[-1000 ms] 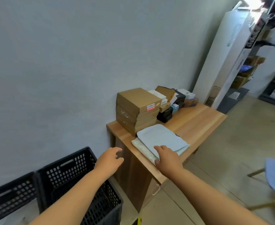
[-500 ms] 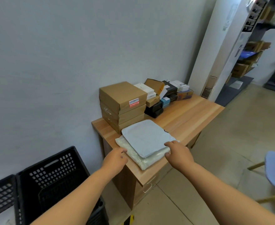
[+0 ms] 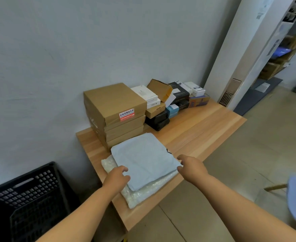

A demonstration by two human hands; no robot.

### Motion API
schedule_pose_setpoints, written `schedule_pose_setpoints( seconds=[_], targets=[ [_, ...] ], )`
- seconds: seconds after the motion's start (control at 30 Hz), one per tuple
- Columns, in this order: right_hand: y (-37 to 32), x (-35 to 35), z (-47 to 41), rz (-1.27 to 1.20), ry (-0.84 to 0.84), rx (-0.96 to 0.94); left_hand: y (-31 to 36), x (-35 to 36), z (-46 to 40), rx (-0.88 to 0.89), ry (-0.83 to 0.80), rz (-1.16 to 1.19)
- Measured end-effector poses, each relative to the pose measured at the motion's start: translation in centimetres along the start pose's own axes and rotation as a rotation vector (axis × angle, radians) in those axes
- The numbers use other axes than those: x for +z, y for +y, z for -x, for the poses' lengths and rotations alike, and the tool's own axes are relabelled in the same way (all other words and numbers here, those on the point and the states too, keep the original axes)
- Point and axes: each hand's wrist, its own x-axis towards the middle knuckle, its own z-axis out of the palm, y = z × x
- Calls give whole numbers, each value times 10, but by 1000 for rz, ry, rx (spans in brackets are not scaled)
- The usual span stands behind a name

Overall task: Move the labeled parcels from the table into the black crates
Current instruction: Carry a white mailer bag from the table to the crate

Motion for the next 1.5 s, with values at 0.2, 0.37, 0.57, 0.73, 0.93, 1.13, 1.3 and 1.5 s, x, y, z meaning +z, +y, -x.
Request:
schedule_pose_setpoints(
  seconds=[0.2, 0.37, 0.57, 0.73, 0.93, 1.13, 1.3, 1.5],
  targets=[
    [15, -5, -54, -8, -44, -33, 8, 9, -39, -95, -4, -9],
    [22, 3, -100, -9, -105, -84, 9, 15, -57, -188, 38, 1],
    [28, 16, -161, 22, -200, -202, 14, 26, -71, -324, 91, 26],
    [32, 29, -207, 60, -300, -298, 19, 43, -84, -461, 157, 103],
    [40, 50, -246, 60, -419, -358, 26, 59, -102, -581, 341, 171],
    [42, 66, -268, -121, -464, -313, 26, 67, -115, -645, 434, 190],
    [37, 73, -281, -360, -487, -180, 32, 69, -115, -619, 466, 206],
    [31, 74, -279, -497, -497, -110, 48, 64, -107, -544, 543, 229]
  ],
)
